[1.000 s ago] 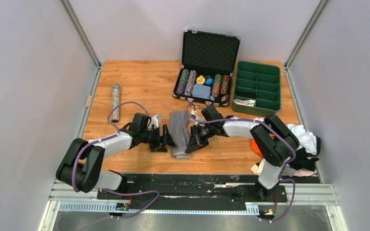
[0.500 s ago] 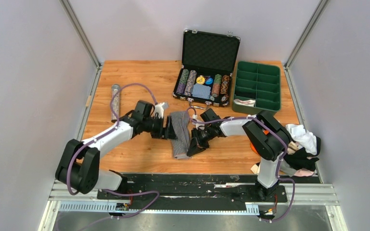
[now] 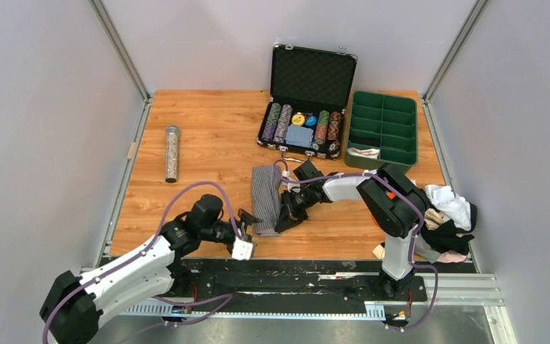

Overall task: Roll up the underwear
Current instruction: Roll the underwear to the center of the board.

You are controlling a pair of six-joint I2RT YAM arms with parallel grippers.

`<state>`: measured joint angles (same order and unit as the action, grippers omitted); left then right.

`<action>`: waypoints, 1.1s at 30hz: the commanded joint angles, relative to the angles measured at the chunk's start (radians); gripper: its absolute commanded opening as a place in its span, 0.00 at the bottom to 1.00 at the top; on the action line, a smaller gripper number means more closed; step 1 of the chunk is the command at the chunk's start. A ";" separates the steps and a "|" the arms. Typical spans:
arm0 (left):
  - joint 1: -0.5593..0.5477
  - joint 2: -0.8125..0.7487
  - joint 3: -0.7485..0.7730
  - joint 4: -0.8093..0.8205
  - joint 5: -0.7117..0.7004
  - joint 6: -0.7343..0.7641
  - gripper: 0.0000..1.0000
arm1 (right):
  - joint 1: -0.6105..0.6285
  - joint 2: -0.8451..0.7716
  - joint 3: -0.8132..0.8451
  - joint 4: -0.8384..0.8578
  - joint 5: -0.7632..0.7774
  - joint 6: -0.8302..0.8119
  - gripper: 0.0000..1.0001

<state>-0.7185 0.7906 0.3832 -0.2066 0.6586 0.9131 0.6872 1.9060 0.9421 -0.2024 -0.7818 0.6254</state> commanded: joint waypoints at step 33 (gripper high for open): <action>-0.038 0.300 -0.147 0.287 -0.090 0.811 0.65 | 0.026 0.070 0.011 -0.014 0.120 -0.024 0.00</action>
<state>-0.7521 1.0515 0.2340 0.0097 0.6144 1.7088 0.6968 1.9213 0.9543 -0.2001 -0.7887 0.6270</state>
